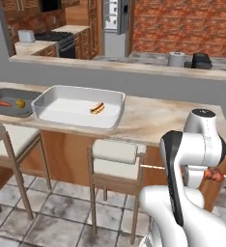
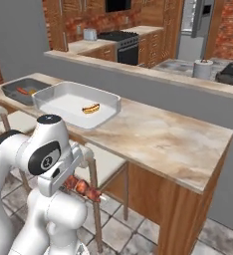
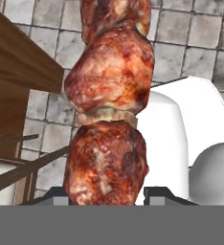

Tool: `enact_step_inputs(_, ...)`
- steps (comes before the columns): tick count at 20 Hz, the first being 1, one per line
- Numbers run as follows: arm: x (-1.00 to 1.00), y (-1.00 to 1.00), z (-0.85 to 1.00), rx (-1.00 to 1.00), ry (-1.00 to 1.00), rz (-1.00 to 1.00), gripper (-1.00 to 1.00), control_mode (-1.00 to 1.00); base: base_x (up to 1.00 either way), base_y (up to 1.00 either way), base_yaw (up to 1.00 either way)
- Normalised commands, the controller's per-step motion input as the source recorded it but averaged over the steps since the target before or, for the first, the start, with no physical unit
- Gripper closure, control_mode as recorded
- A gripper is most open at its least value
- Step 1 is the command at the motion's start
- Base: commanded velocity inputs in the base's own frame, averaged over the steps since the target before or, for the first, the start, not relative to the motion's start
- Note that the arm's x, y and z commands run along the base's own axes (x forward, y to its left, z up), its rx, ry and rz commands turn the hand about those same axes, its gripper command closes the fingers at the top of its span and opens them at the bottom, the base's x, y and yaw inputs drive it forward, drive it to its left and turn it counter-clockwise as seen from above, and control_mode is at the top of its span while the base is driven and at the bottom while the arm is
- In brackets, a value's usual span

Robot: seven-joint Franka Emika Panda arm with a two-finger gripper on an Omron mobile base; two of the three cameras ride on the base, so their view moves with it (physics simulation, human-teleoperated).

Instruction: Place the cold items (carrot and squash) from the fridge in one tupperware on the dining counter. Place the warm items (hot dog and kebab skewer) in the stove area in another tupperware.

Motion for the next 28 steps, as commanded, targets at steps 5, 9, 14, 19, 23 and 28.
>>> enact_step_inputs(5, 0.00, 0.00, 0.00, 0.00, 0.00, 0.00, 1.00, 1.00, 0.20, 0.99, -0.20)
enact_step_inputs(9, 0.00, 0.00, 0.00, 0.00, 0.00, 0.00, 1.00, 1.00, 0.30, 0.96, -0.19)
enact_step_inputs(14, 0.00, 0.00, 0.00, 0.00, 0.00, 0.00, 1.00, 1.00, 0.38, 0.76, -0.19)
enact_step_inputs(19, 0.00, 0.00, 0.00, 0.00, 0.00, 0.00, 1.00, 1.00, 0.50, 0.45, -0.18)
enact_step_inputs(23, 0.00, 0.00, 0.00, 0.00, 0.00, 0.00, 1.00, 1.00, 0.62, 0.05, -0.16)
enact_step_inputs(28, 0.00, 0.00, 0.00, 0.00, 0.00, 0.00, 1.00, 1.00, 0.62, 0.01, -0.13)
